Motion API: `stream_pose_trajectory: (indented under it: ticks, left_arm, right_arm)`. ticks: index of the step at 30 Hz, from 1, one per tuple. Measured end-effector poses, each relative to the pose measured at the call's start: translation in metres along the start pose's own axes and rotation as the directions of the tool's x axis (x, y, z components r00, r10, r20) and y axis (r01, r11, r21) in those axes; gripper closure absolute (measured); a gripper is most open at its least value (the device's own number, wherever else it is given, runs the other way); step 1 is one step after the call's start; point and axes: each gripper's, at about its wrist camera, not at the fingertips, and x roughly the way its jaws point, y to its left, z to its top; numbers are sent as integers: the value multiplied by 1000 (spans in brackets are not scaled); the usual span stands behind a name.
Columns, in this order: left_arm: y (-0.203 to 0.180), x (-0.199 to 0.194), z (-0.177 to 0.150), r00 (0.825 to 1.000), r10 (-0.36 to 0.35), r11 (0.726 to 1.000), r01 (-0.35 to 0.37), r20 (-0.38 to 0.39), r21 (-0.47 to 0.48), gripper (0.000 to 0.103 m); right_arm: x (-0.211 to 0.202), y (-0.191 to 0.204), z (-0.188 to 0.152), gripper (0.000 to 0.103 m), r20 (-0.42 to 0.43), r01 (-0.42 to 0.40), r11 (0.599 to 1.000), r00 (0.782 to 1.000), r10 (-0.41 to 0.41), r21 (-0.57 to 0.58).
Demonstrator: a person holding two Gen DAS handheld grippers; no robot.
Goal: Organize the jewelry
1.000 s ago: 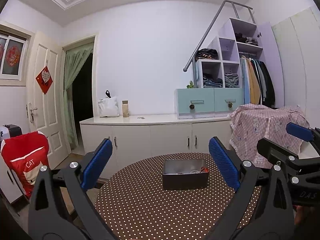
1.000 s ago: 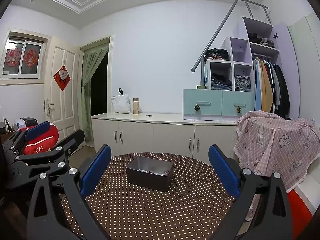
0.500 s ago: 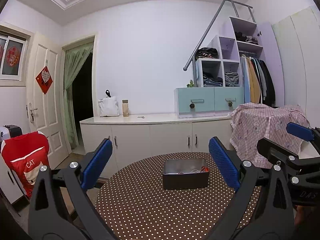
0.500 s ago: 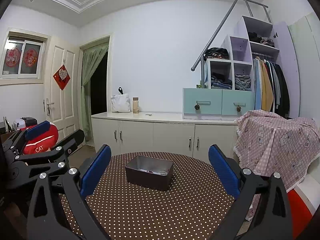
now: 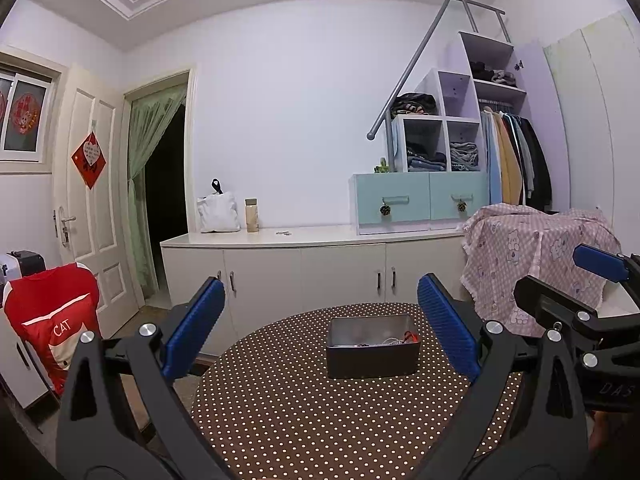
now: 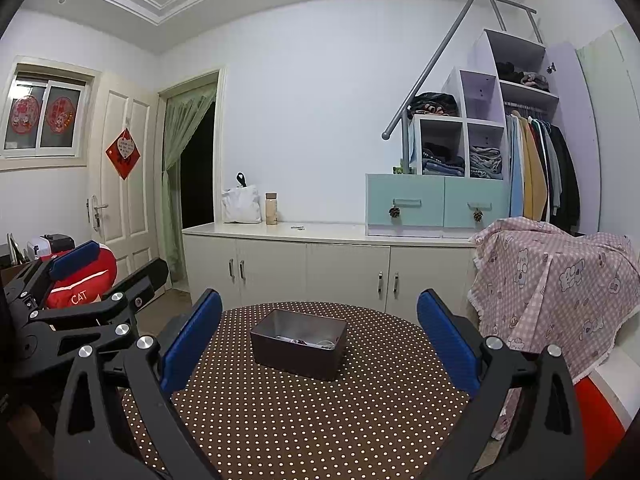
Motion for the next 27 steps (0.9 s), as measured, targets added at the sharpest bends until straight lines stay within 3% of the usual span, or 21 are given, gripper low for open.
stream_pose_trajectory:
  ticks: [27]
  left_arm:
    - [2,3,-7,1000,1,1000,-1,-7,5,8]
  right_arm:
    - [2,-1,-7,8,-15,-4,1000,1000,4,8]
